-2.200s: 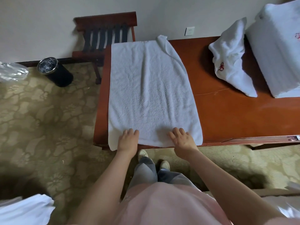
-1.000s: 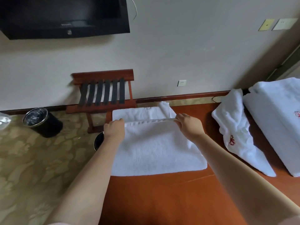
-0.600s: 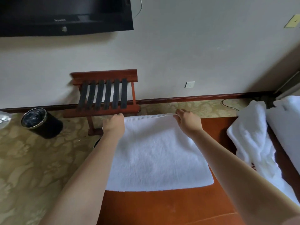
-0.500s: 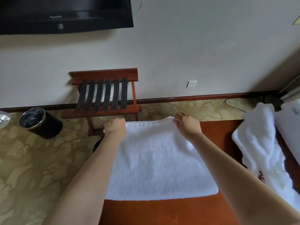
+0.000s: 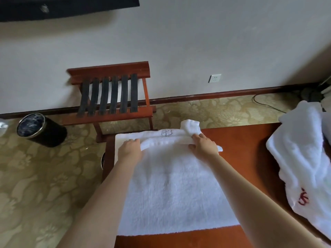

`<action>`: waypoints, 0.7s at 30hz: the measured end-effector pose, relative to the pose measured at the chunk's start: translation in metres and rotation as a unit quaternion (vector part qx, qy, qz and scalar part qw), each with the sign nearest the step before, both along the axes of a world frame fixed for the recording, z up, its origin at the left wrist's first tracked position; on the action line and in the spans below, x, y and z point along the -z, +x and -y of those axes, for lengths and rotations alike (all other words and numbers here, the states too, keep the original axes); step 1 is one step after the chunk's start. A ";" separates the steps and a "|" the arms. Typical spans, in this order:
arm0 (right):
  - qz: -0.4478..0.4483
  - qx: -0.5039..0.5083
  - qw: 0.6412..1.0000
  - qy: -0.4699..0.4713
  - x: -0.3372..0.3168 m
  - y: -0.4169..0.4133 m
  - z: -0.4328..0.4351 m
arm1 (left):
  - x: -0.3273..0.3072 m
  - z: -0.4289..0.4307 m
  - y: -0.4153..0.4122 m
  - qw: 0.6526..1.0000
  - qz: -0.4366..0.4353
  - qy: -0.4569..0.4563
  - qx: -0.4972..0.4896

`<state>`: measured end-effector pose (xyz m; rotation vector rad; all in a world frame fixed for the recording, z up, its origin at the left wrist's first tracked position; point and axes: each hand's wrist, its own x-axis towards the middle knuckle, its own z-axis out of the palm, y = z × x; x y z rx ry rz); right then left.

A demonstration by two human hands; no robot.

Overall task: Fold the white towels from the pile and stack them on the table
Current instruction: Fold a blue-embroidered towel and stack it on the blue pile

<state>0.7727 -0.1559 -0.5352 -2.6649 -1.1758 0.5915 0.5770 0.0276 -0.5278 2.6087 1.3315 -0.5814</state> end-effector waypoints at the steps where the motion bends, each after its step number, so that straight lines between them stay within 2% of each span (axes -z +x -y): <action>1: -0.010 -0.002 1.000 -0.005 -0.001 -0.002 0.005 | 0.001 0.006 -0.004 1.000 0.006 0.003 -0.001; 7: -0.037 -0.005 0.999 -0.023 -0.003 -0.032 0.055 | 0.002 0.057 -0.044 0.999 0.032 -0.021 0.008; 21: -0.060 -0.013 0.997 -0.046 -0.010 -0.128 0.192 | -0.008 0.194 -0.140 0.998 0.030 -0.058 0.017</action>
